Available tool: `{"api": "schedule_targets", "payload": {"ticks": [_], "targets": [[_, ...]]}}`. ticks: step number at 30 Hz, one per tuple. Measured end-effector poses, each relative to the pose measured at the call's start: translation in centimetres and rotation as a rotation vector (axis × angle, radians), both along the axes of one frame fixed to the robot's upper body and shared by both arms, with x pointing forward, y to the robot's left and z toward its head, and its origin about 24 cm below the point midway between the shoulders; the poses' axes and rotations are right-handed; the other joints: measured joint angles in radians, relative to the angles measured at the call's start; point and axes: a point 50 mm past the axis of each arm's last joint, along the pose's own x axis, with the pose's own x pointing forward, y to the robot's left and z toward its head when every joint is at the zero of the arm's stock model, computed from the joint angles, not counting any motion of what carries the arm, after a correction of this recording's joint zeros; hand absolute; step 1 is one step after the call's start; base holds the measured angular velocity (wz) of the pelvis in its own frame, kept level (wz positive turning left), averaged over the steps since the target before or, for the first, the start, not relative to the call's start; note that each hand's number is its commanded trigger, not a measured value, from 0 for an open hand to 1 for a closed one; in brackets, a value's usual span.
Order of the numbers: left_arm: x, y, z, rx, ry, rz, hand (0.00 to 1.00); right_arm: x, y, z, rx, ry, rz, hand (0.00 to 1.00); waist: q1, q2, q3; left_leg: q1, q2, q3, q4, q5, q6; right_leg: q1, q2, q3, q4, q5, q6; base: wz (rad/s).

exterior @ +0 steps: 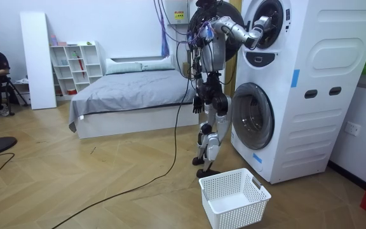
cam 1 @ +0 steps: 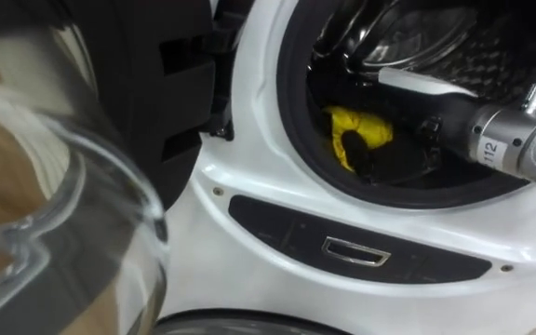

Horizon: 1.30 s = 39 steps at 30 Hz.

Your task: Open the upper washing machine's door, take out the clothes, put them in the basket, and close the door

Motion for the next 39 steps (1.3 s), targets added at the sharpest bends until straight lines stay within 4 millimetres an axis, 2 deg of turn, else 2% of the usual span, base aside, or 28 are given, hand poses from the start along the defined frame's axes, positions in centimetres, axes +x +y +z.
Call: {"api": "schedule_targets", "payload": {"ticks": [3,6,8,12,14,18,19,21,25,29,35,39], "targets": [[0.1,0.0,0.0,0.002,0.007,-0.018,0.0,0.1,-0.4,0.2,-0.016,-0.032,-0.044,1.0,0.021,0.0,0.0001,0.007,0.0,-0.002,-0.008,0.0,0.001,0.0,0.003,0.042,0.0,0.0,0.0,0.04],[-0.1,0.1,0.0,0.005,0.013,-0.016,0.0,-0.3,-0.2,0.9,-0.043,-0.083,-0.051,1.0,0.025,0.002,0.0015,0.014,0.001,0.0,-0.007,0.0,0.001,0.0,0.005,0.059,-0.001,0.0,0.0,0.0],[-0.1,0.1,0.0,0.004,0.014,-0.017,0.0,-0.5,0.2,1.0,-0.069,-0.114,-0.047,1.0,0.023,0.007,0.0048,0.015,0.001,0.001,-0.007,0.0,0.001,0.001,0.006,0.063,-0.001,0.0,0.0,0.0],[0.6,0.0,0.0,0.002,-0.003,-0.034,0.0,-0.9,0.6,1.6,-0.098,-0.172,-0.05,1.0,0.023,0.023,0.017,0.015,0.0,0.001,-0.008,0.0,0.001,-0.001,0.006,0.087,-0.002,0.0,0.0,-0.01],[0.8,0.2,0.1,0.007,-0.012,-0.037,0.0,-0.9,0.7,1.7,-0.107,-0.186,-0.052,1.0,0.023,0.025,0.0178,0.014,0.001,0.001,-0.011,0.0,0.001,-0.003,0.007,0.088,-0.002,0.0,0.0,0.0],[1.1,0.3,0.2,0.01,-0.027,-0.045,0.0,-1.4,1.5,1.7,-0.128,-0.197,-0.002,1.0,0.022,0.025,0.0164,0.013,0.003,0.008,-0.016,0.0,0.001,-0.01,0.011,0.102,-0.001,0.0,0.0,-0.04],[1.1,0.3,0.2,0.009,-0.029,-0.043,0.0,-1.5,1.5,1.7,-0.124,-0.196,0.004,1.0,0.022,0.025,0.0124,0.007,0.003,0.014,-0.016,0.0,0.001,-0.016,0.012,0.109,-0.001,0.0,0.0,-0.1],[1.0,0.2,0.1,0.008,-0.029,-0.041,0.0,-1.6,1.6,1.8,-0.118,-0.196,0.014,1.0,0.022,0.027,0.0092,0.007,0.003,0.026,-0.016,0.0,0.001,-0.019,0.012,0.115,-0.001,0.0,0.0,-0.11],[0.5,0.3,0.1,0.009,-0.021,-0.028,0.0,-1.6,1.8,1.7,-0.093,-0.179,0.038,1.0,0.011,0.03,-0.0042,0.008,0.003,0.029,-0.015,0.0,0.001,-0.019,0.01,0.117,-0.001,0.0,0.0,-0.02],[-0.1,0.4,0.1,0.014,-0.011,-0.017,0.0,-1.7,2.0,1.8,-0.05,-0.16,0.077,1.0,-0.009,0.029,-0.0051,0.009,0.003,0.029,-0.013,0.0,0.001,-0.018,0.01,0.123,-0.001,0.0,0.0,0.0],[-1.5,0.2,-0.1,0.008,0.005,0.024,0.0,-3.7,3.0,2.7,-0.014,-0.187,0.195,1.0,-0.034,0.034,-0.0045,0.008,0.005,0.038,-0.011,0.0,0.001,-0.021,0.011,0.14,-0.001,0.0,0.0,-0.05],[-2.2,-0.3,-0.3,-0.008,0.006,0.054,0.0,-5.0,4.0,3.2,0.006,-0.197,0.294,1.0,-0.055,0.04,-0.0039,0.016,0.011,0.06,-0.01,0.0,0.001,-0.02,0.012,0.154,0.002,0.001,0.0,-0.13]]}}
